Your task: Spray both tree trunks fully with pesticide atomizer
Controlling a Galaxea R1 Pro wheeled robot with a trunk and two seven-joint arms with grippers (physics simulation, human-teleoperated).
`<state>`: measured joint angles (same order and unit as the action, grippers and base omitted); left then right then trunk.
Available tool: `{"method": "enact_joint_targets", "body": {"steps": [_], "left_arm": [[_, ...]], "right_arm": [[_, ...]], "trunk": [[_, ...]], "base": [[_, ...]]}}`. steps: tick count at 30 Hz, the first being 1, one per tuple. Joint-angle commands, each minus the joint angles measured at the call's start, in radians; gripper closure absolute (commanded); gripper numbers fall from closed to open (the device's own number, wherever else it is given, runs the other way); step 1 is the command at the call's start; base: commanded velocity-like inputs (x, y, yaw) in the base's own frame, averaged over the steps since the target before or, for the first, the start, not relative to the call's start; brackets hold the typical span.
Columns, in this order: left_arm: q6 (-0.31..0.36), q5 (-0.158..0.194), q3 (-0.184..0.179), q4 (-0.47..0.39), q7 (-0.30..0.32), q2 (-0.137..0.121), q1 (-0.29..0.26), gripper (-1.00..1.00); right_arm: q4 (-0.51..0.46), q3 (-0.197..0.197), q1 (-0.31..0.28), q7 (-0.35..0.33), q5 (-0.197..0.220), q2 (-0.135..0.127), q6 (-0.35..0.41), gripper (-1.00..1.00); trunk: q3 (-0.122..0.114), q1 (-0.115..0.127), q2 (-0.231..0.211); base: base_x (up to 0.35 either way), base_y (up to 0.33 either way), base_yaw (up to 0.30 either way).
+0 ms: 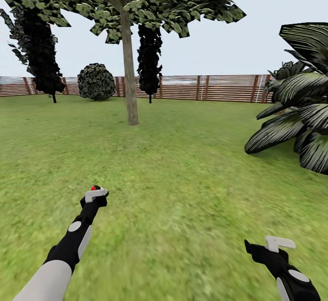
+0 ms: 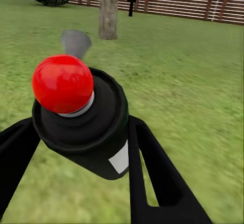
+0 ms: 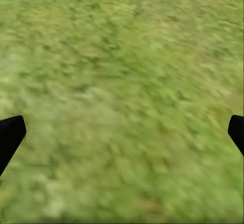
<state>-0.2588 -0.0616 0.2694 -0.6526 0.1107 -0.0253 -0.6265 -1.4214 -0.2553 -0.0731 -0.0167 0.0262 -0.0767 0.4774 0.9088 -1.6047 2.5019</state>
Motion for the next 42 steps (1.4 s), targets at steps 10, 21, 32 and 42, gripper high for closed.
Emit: {"method": "enact_joint_targets", "body": {"steps": [10,21,32,42], "left_arm": [[0.020,-0.006,0.005,0.001,0.006,0.001,-0.001,1.00],[0.023,-0.006,0.004,0.001,0.006,0.002,-0.001,1.00],[0.023,-0.007,0.004,0.002,0.006,0.005,-0.001,1.00],[0.023,-0.006,0.004,0.002,0.006,0.007,-0.001,1.00]], "right_arm": [[-0.001,-0.001,0.000,-0.002,0.004,0.000,0.006,-1.00],[-0.001,-0.001,0.000,-0.002,0.005,0.000,0.006,-1.00],[-0.001,-0.001,0.000,-0.003,0.006,-0.002,0.006,-1.00],[-0.001,-0.001,0.000,-0.003,0.006,-0.002,0.006,-1.00]], "trunk": [[0.001,0.000,0.000],[0.001,0.000,0.000],[0.001,0.000,0.000],[0.001,0.000,0.000]], "base": [[0.089,0.310,0.000],[0.243,0.260,0.000],[0.296,0.203,0.000],[0.298,0.198,0.000]]}}
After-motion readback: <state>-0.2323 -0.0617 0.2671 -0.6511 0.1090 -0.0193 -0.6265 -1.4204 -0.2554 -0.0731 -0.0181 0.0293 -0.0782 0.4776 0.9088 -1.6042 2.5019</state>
